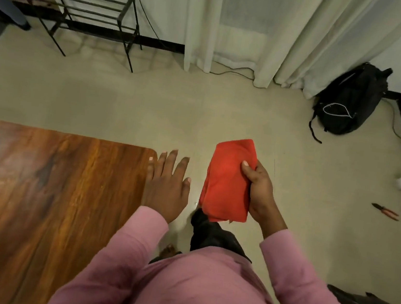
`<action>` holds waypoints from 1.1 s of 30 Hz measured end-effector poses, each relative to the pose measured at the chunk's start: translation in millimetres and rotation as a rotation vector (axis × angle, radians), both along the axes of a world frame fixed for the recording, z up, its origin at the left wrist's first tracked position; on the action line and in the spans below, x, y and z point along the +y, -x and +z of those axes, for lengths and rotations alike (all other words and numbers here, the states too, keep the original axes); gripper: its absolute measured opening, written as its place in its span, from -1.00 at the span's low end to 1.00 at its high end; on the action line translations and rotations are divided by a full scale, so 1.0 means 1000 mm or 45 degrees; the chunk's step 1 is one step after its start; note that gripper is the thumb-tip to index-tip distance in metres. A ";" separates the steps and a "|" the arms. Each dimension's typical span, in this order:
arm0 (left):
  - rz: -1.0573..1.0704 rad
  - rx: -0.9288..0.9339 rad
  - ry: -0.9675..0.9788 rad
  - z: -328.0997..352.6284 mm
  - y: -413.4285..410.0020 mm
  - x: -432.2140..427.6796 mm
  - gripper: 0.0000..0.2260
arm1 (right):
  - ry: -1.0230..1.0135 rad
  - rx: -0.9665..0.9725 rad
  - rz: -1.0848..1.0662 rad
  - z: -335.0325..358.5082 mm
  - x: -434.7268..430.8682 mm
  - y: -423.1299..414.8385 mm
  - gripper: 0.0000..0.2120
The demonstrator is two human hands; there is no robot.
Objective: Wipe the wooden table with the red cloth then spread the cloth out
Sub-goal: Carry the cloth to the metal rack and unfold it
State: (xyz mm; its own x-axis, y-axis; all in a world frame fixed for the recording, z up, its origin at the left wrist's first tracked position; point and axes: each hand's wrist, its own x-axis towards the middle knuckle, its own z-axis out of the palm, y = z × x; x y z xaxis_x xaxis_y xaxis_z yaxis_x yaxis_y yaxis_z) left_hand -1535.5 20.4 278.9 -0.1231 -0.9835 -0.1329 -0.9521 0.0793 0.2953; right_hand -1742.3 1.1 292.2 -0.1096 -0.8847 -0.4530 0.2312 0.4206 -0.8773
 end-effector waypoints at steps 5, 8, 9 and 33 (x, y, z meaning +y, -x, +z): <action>0.076 0.077 -0.048 -0.005 0.016 -0.087 -0.55 | -0.002 -0.019 0.093 -0.002 -0.094 0.015 -0.79; 0.134 0.124 -0.064 -0.004 0.027 -0.131 -0.55 | -0.007 -0.033 0.133 -0.001 -0.148 0.028 -0.76; 0.147 0.123 -0.061 -0.005 0.031 -0.146 -0.55 | -0.006 -0.038 0.158 0.000 -0.167 0.031 -0.76; 0.661 1.600 -0.280 0.005 -0.047 -0.427 -0.73 | 0.058 -0.032 0.614 0.027 -0.470 -0.101 -0.79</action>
State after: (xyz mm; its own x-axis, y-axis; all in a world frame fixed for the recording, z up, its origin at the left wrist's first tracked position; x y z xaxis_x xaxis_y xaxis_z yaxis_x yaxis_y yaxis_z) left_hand -1488.9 -406.3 284.0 0.0962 -0.9266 -0.3637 0.0560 -0.3597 0.9314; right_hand -1641.6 -468.8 319.5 0.3283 -0.8509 -0.4100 0.0407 0.4464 -0.8939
